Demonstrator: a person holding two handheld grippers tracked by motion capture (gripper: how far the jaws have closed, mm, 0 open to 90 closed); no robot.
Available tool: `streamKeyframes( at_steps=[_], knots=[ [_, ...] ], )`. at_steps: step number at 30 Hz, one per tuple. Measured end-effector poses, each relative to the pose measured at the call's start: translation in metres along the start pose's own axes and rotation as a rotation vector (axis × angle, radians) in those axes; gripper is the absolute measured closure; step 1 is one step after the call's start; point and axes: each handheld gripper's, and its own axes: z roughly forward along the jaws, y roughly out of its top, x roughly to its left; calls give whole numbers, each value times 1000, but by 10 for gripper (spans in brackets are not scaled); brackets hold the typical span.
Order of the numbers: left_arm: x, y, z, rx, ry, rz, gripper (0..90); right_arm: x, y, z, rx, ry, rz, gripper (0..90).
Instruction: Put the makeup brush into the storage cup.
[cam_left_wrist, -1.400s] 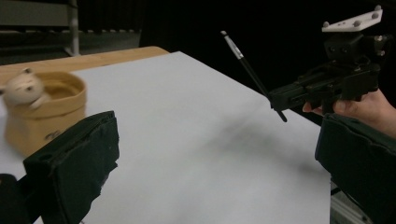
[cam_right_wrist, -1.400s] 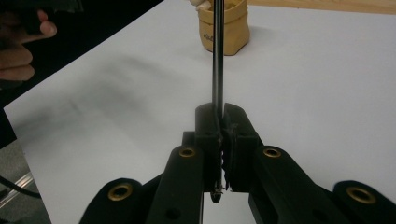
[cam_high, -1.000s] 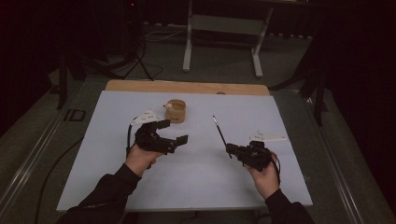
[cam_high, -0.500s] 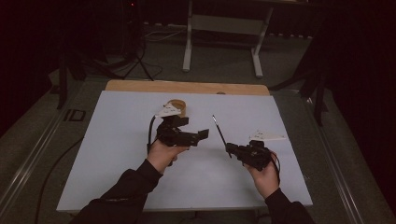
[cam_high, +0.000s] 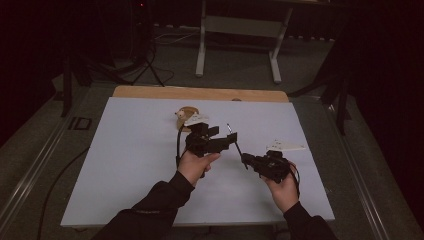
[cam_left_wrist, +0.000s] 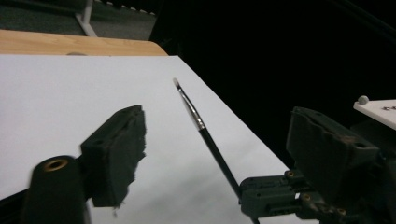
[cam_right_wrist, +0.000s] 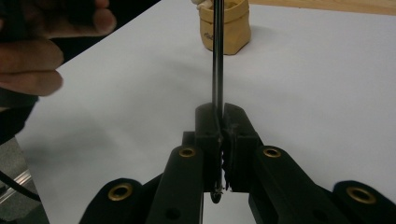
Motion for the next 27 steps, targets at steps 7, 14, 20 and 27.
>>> streamKeyframes(
  at_steps=[7, 14, 20, 27],
  knots=[
    [4, -2, 14, -19, 19, -59, 378, 0, 0, 0, 1, 1, 0, 858],
    [8, -6, 26, -16, -5, -111, 488, 0, 0, 1, 1, 2, -2, 857],
    [9, -5, 29, -46, 13, -140, 612, 1, -1, 2, 10, 4, -3, 857],
    [10, -6, 32, -26, 1, -182, 730, 2, -1, 2, 11, 11, -6, 857]
  ],
)
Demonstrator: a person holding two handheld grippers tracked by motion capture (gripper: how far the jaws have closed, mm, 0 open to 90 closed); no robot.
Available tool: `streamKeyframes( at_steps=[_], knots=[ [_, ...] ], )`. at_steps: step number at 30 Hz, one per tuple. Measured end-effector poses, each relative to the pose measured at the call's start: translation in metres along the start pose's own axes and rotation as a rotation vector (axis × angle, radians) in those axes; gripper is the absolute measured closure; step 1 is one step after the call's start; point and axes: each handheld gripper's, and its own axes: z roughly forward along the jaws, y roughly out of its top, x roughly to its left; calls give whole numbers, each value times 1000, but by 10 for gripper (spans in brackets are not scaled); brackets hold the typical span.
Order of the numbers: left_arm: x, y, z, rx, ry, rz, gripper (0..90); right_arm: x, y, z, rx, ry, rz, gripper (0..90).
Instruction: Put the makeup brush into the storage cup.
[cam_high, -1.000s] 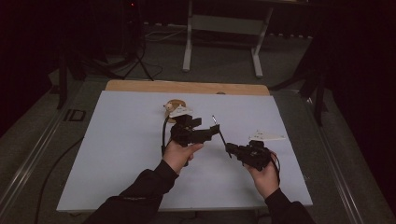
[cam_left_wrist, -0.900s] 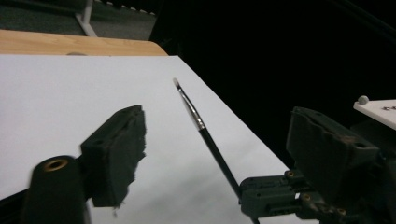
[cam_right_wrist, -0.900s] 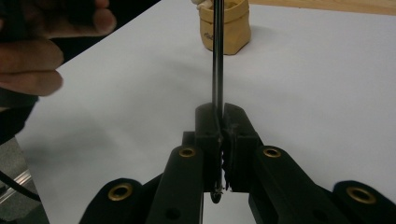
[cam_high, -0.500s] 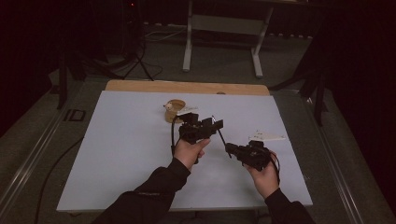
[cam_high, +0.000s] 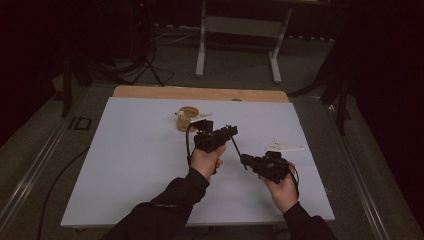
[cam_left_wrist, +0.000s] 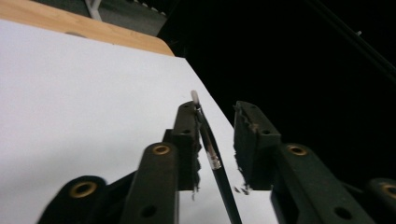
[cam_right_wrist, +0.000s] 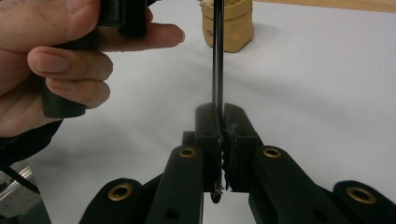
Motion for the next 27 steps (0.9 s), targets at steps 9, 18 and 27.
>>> streamKeyframes(
  at_steps=[9, 18, 27],
  knots=[
    [-3, 1, -1, 13, -15, -1, 826, 0, 0, 1, 7, -1, -5, 857],
    [-16, 3, -1, 16, -33, 76, 851, 2, -1, 3, 8, -12, -17, 856],
    [-18, 4, -1, 18, -63, 80, 853, 0, -2, 6, 3, 21, -6, 691]
  ],
)
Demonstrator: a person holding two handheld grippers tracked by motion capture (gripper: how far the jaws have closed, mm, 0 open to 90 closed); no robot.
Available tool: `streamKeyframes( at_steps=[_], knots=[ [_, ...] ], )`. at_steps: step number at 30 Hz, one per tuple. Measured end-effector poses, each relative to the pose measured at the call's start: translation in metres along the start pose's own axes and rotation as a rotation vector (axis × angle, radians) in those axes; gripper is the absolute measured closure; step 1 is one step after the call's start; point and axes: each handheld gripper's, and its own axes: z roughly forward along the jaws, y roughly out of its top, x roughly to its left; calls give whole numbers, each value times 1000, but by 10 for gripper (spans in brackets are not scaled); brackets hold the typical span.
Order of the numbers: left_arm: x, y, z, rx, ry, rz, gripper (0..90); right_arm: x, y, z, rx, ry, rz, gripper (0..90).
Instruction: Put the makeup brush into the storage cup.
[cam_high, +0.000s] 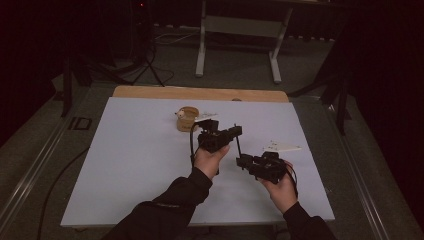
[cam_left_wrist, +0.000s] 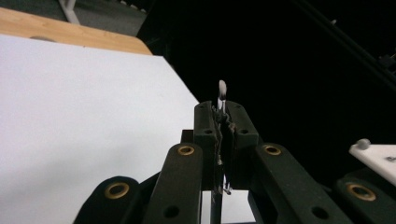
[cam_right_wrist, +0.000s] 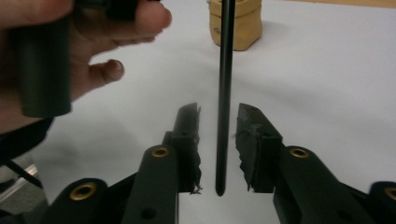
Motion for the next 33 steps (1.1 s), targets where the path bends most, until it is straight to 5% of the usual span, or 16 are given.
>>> streamKeyframes(
  at_steps=[12, 23, 33],
  knots=[
    [-7, 6, -3, -15, -3, 68, 853, 2, 1, -2, -42, 8, -24, 505],
    [-16, 15, -5, -14, 3, 136, 852, 2, 2, -1, -13, 0, -29, 196],
    [-14, 33, -19, -47, 23, 183, 852, -3, 1, -5, 18, -11, -47, 136]
  ],
)
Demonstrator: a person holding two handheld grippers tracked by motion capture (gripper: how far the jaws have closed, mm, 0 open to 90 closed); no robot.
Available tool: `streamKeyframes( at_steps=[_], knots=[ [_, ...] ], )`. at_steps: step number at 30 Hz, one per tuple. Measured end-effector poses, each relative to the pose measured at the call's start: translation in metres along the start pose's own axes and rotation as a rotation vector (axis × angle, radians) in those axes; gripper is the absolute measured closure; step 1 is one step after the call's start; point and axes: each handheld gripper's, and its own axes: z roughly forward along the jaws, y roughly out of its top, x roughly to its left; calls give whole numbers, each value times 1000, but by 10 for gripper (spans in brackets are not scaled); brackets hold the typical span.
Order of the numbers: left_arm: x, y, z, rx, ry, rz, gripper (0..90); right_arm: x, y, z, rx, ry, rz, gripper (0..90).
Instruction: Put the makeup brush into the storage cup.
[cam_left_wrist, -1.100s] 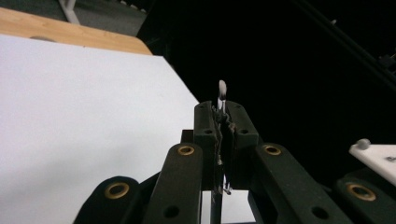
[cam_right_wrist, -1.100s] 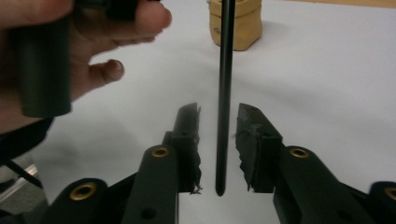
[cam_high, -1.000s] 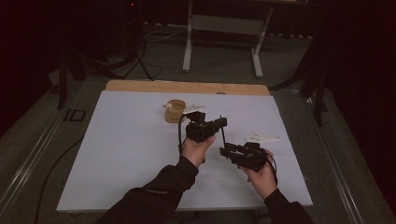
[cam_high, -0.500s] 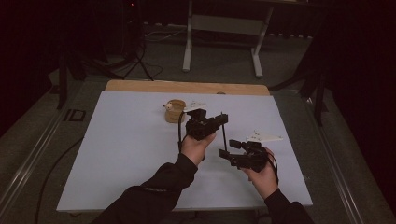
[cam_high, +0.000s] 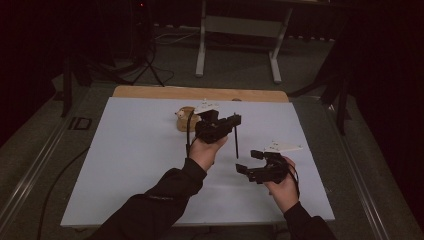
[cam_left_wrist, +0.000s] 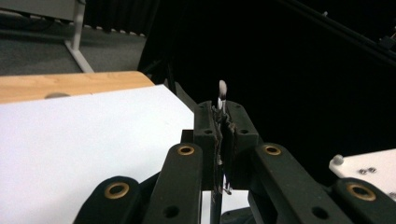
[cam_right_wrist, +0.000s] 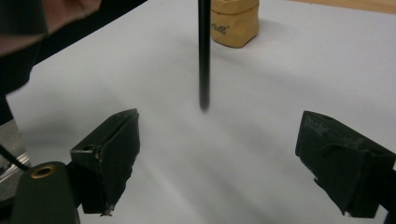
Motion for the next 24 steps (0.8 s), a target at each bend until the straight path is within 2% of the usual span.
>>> streamKeyframes(
  at_steps=[2, 4, 7, 12, 15, 20, 24],
  knots=[
    [2, 4, -3, -9, 8, 12, 852, -1, -1, 0, 7, -10, -3, 135],
    [4, 9, -7, -18, 13, 21, 852, -2, -1, -1, 19, 3, -7, 115],
    [7, 16, -12, -39, 31, 47, 852, -3, -1, -1, 21, 0, -9, 115],
    [11, 26, -19, -55, 38, 81, 852, -3, -1, -1, 22, 1, -14, 115],
    [13, 32, -24, -62, 50, 99, 852, -3, -2, -1, 34, -21, -32, 115],
    [17, 42, -31, -72, 81, 143, 851, -2, -2, 0, 42, -22, -33, 115],
    [21, 48, -35, -61, 120, 165, 850, -1, -2, 0, 44, -23, -40, 116]
  ],
)
